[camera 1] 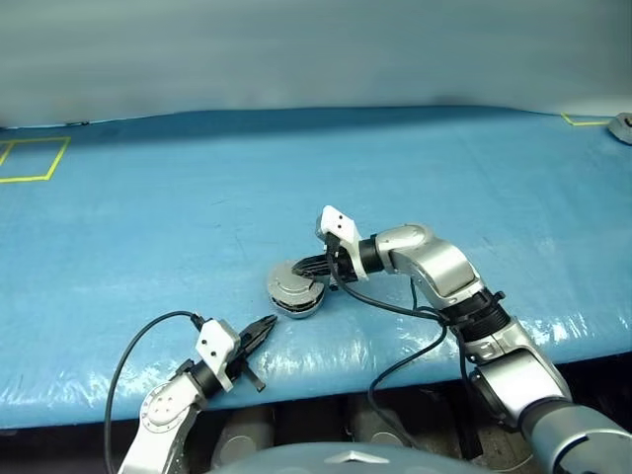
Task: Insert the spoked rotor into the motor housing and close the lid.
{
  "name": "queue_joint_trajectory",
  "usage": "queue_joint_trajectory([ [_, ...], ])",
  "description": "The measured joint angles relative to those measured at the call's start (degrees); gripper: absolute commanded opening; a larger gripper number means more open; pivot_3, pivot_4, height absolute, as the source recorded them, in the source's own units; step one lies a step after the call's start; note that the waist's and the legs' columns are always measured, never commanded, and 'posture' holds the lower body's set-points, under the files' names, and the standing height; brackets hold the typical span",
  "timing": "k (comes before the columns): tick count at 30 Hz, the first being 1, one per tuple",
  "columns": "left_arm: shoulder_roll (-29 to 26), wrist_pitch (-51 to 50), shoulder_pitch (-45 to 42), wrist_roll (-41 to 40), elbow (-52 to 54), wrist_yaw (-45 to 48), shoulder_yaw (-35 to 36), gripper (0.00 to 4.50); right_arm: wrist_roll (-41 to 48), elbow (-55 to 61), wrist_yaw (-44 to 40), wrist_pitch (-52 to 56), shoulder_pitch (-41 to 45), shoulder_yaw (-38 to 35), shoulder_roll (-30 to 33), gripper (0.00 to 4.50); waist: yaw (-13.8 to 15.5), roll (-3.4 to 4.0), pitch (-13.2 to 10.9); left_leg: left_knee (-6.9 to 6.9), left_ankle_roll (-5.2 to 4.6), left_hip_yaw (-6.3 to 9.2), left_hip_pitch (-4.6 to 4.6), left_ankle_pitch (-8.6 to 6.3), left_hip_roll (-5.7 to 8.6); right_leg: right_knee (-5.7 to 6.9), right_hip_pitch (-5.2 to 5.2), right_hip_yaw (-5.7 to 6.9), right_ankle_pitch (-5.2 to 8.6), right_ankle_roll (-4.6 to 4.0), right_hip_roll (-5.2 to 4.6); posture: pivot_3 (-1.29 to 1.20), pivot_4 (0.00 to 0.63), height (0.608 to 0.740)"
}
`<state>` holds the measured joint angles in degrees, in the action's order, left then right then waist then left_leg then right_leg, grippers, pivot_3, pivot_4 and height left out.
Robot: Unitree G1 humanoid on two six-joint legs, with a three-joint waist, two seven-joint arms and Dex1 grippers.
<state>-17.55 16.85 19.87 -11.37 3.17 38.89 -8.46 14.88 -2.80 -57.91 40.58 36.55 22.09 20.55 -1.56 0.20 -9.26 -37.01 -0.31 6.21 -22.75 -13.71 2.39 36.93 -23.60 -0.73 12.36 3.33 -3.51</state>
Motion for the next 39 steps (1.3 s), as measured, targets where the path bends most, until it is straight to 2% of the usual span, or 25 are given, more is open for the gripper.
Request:
queue_joint_trajectory([
  [13, 0.0, 0.35, -0.53, -0.01, -0.59, 0.34, -0.05, 0.0, 0.1, 8.45, 0.38, 0.98, -6.39, 4.28, 2.1, 0.03, 0.2, 0.0, 0.01, -0.03, 0.0, 0.01, 0.02, 0.0, 0.01, -0.01, 0.05, 0.01, -0.05, 0.06, -0.01, 0.0, 0.15, 0.74],
  [18, -0.01, 0.33, -0.52, -0.01, -0.59, 0.35, -0.06, 0.0, 1.32, 12.43, 2.25, 2.6, -10.1, 3.1, 2.44, 0.03, 0.25, -0.01, 0.02, -0.02, -0.01, 0.01, 0.03, 0.0, 0.01, -0.02, 0.06, 0.0, -0.04, 0.08, -0.02, 0.0, 0.15, 0.74],
  [22, -0.09, 0.38, -0.44, -0.04, -0.59, 0.42, -0.05, 0.0, 4.42, 21.15, 8.55, 6.61, -17.08, -1.27, -0.41, 0.03, 0.41, -0.02, 0.03, 0.0, -0.01, 0.03, 0.0, -0.01, 0.0, -0.01, 0.02, -0.01, -0.03, 0.09, -0.02, 0.0, 0.15, 0.74],
  [25, -0.3, 0.38, -0.6, -0.05, -0.58, 0.51, -0.04, 0.0, 6.18, 30.74, 16.06, 9.7, -20.46, -4.44, -4.62, 0.56, 0.36, -0.01, 0.03, -0.02, 0.0, 0.05, -0.02, 0.0, -0.01, 0.01, 0.02, 0.0, 0.1, 0.29, -0.01, 0.0, 0.15, 0.74],
  [28, -0.42, 0.3, -0.74, -0.05, -0.58, 0.6, -0.04, 0.0, 4.77, 35.21, 23.24, 10.8, -21.84, -5.02, -6.59, 1.52, 0.41, -0.02, 0.03, -0.06, 0.0, 0.05, 0.04, 0.0, 0.01, -0.03, 0.01, 0.01, 0.21, 0.16, -0.03, 0.0, 0.15, 0.74],
  [32, -0.66, -0.11, -1.22, -0.05, -0.58, 1.05, -0.03, 0.0, 1.73, 34.94, 28.85, 10.92, -23.83, -3.79, -6.35, 2.8, 0.51, -0.04, 0.04, -0.08, -0.01, 0.03, 0.07, 0.01, 0.03, -0.07, 0.01, 0.0, 0.21, 0.16, -0.04, 0.0, 0.15, 0.74],
  [37, -0.65, -0.37, -2.52, -0.05, -0.57, 1.09, -0.04, 0.0, -2.21, 30.43, 31.02, 8.13, -23.58, -0.74, -4.32, 4.45, 0.3, -0.03, 0.04, -0.06, -0.01, 0.01, 0.06, 0.02, 0.0, -0.01, 0.08, -0.01, 0.16, 0.21, 0.0, 0.0, 0.15, 0.74],
  [39, -0.64, -0.37, -2.56, -0.04, -0.55, 0.86, -0.02, 0.0, -3.36, 28.47, 31.64, 7.19, -23.53, 0.06, -4.21, 4.48, 0.27, -0.03, 0.04, -0.05, -0.01, 0.0, 0.06, 0.02, 0.0, -0.01, 0.08, -0.01, 0.12, 0.26, 0.0, 0.0, 0.15, 0.74],
])
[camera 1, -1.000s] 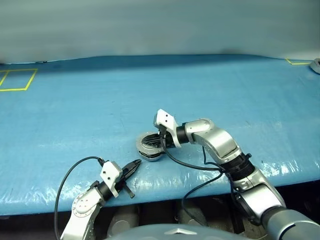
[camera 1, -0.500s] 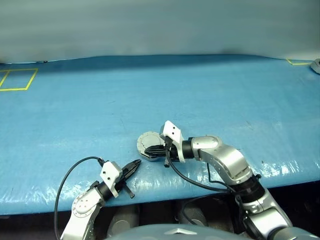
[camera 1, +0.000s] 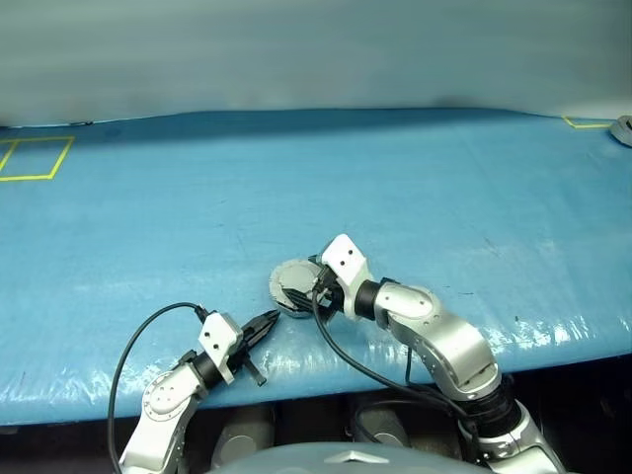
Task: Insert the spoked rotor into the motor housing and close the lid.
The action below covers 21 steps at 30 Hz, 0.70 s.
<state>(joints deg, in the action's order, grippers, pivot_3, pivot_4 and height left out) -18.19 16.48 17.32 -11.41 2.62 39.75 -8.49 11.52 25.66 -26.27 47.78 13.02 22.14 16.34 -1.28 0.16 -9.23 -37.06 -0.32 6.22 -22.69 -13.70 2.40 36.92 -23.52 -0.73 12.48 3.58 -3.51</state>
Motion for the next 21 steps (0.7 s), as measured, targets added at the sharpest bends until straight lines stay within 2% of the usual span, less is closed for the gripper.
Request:
queue_joint_trajectory([
  [9, 0.07, 0.01, 0.56, 0.0, 0.11, -1.38, 0.08, 0.0, -4.38, -3.8, 0.48, -5.29, 0.2, 4.03, -0.45, 4.48, 0.01, 0.0, 0.0, -0.02, 0.0, 0.01, 0.01, 0.0, 0.0, -0.01, 0.03, 0.0, 0.04, -0.04, 0.0, 0.0, 0.15, 0.74],
  [10, 0.08, 0.01, 0.68, 0.0, 0.12, -1.52, 0.08, 0.0, -4.49, -4.17, 0.48, -5.59, 0.22, 4.02, -0.58, 4.1, 0.01, 0.0, 0.0, -0.02, 0.0, 0.01, 0.02, 0.0, 0.0, -0.01, 0.03, 0.0, 0.04, -0.04, 0.0, 0.0, 0.15, 0.74],
  [14, 0.08, 0.01, 0.84, 0.0, 0.12, -1.95, 0.07, 0.0, -4.73, -4.57, 0.2, -6.22, 0.22, 4.2, -0.67, 3.06, 0.01, 0.0, 0.0, -0.02, 0.0, 0.02, 0.01, 0.0, 0.0, 0.0, 0.03, 0.01, 0.03, -0.03, 0.0, 0.0, 0.15, 0.74],
  [21, 0.08, 0.01, 0.82, 0.0, 0.12, -2.15, 0.07, 0.0, -5.49, -4.58, -0.04, -6.46, 0.2, 4.34, -0.36, 3.04, 0.0, 0.0, 0.0, -0.02, 0.0, 0.01, 0.02, 0.0, 0.0, 0.0, 0.04, 0.0, 0.04, -0.04, 0.0, 0.0, 0.15, 0.74],
])
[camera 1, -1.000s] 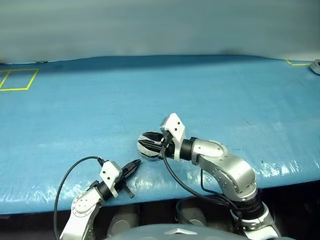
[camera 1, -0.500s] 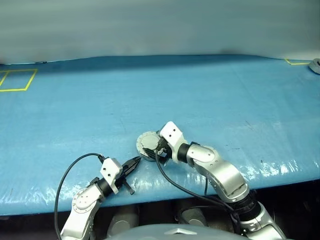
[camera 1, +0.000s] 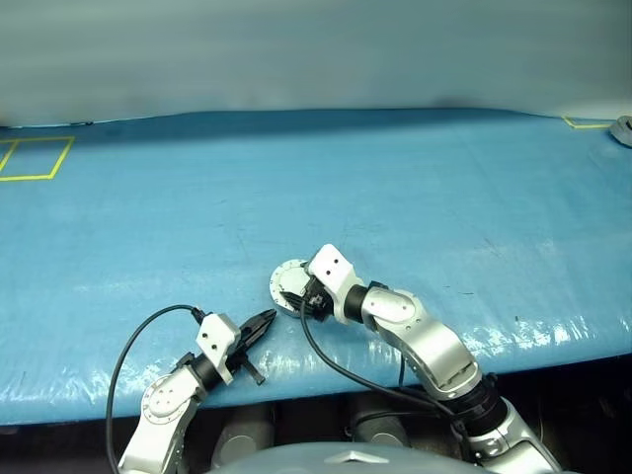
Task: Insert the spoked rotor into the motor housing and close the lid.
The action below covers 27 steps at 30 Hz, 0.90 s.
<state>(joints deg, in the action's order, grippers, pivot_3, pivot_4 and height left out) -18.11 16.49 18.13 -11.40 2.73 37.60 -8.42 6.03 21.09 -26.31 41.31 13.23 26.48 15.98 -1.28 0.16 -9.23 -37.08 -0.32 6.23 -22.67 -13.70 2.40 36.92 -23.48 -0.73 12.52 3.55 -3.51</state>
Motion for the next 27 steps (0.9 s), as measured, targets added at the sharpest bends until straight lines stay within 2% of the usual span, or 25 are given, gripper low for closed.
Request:
queue_joint_trajectory([
  [10, 0.0, 0.0, 0.07, 0.0, 0.0, -0.04, -0.02, 0.0, -2.68, -0.26, 2.37, 0.56, 0.09, 1.71, -1.59, 3.04, -0.11, -0.01, 0.02, 0.0, 0.02, 0.0, 0.13, 0.01, -0.02, 0.02, 0.01, 0.0, 0.03, -0.08, 0.02, 0.0, 0.15, 0.74],
  [18, -0.04, -0.07, 0.39, 0.0, 0.0, -0.03, -0.03, 0.0, -3.12, 0.28, -0.4, 3.04, 2.91, 3.58, 1.53, 3.04, 0.14, -0.03, 0.26, -0.03, -0.01, 0.05, 0.19, 0.01, 0.02, -0.04, 0.0, 0.03, 0.04, -0.07, -0.02, 0.0, 0.15, 0.74],
  [23, -0.04, -0.11, 0.37, 0.0, 0.0, -0.01, -0.04, 0.0, -2.89, 0.39, 0.27, 5.75, 3.32, 2.78, 0.41, 3.04, 0.16, 0.01, 0.37, -0.02, -0.01, 0.05, 0.19, 0.01, 0.01, -0.03, 0.01, 0.03, 0.05, -0.1, -0.01, 0.0, 0.15, 0.74],
  [27, -0.03, -0.16, 0.36, 0.01, 0.0, 0.0, -0.05, 0.0, 0.23, 0.41, 1.17, 10.31, 2.14, -1.69, -4.04, 3.04, 0.13, -0.01, 0.46, -0.03, -0.01, 0.07, 0.2, 0.01, 0.0, -0.02, 0.01, 0.03, 0.05, -0.1, 0.0, 0.0, 0.15, 0.74],
])
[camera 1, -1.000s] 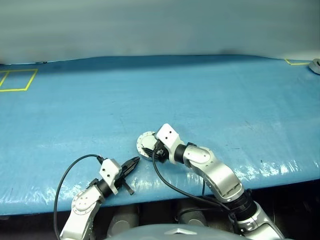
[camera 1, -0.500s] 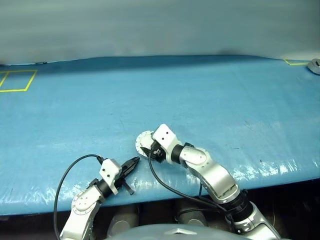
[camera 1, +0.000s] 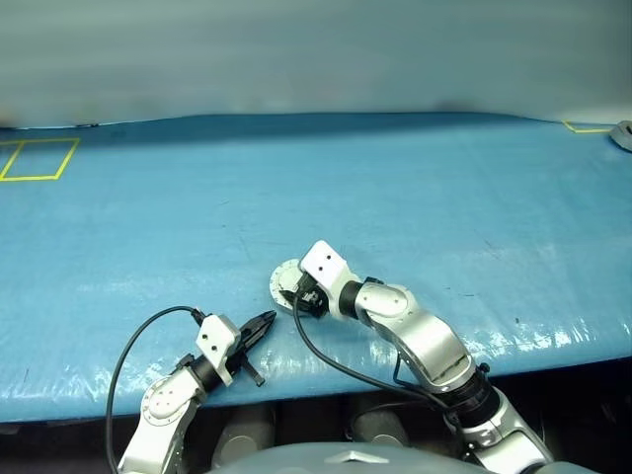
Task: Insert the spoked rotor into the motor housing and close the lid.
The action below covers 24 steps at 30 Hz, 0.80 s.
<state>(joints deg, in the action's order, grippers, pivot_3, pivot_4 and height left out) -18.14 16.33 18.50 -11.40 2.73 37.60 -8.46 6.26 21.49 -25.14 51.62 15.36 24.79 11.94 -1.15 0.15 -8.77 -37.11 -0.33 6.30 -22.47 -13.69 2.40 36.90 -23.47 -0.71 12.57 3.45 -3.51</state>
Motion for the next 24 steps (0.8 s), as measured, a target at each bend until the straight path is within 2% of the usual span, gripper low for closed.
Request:
queue_joint_trajectory([
  [2, 0.0, -0.01, -0.03, 0.0, 0.0, 0.0, 0.0, 0.0, 0.42, 0.01, 0.66, 1.26, 0.06, -0.57, -0.68, 3.04, -0.06, 0.01, 0.01, 0.0, 0.0, -0.01, 0.0, 0.0, 0.01, -0.01, -0.02, 0.0, 0.0, 0.0, 0.0, 0.0, 0.15, 0.74],
  [12, 0.0, -0.03, -0.17, 0.01, 0.0, 0.01, -0.01, 0.0, -3.63, 0.8, 2.04, -1.48, 1.3, 5.66, 3.65, 3.04, -0.03, 0.08, 0.28, 0.0, 0.0, -0.01, 0.11, 0.0, 0.01, -0.02, 0.06, 0.01, 0.03, -0.02, -0.02, 0.0, 0.15, 0.74],
  [24, -0.19, -0.33, -0.77, 0.04, 0.0, -0.02, 0.01, 0.0, -3.43, -2.58, 3.79, -4.77, 0.99, 3.48, 2.11, 3.04, 0.01, 0.04, 0.3, -0.01, -0.03, -0.01, 0.15, 0.04, 0.01, 0.0, 0.1, -0.01, 0.02, -0.01, -0.04, 0.0, 0.15, 0.74],
])
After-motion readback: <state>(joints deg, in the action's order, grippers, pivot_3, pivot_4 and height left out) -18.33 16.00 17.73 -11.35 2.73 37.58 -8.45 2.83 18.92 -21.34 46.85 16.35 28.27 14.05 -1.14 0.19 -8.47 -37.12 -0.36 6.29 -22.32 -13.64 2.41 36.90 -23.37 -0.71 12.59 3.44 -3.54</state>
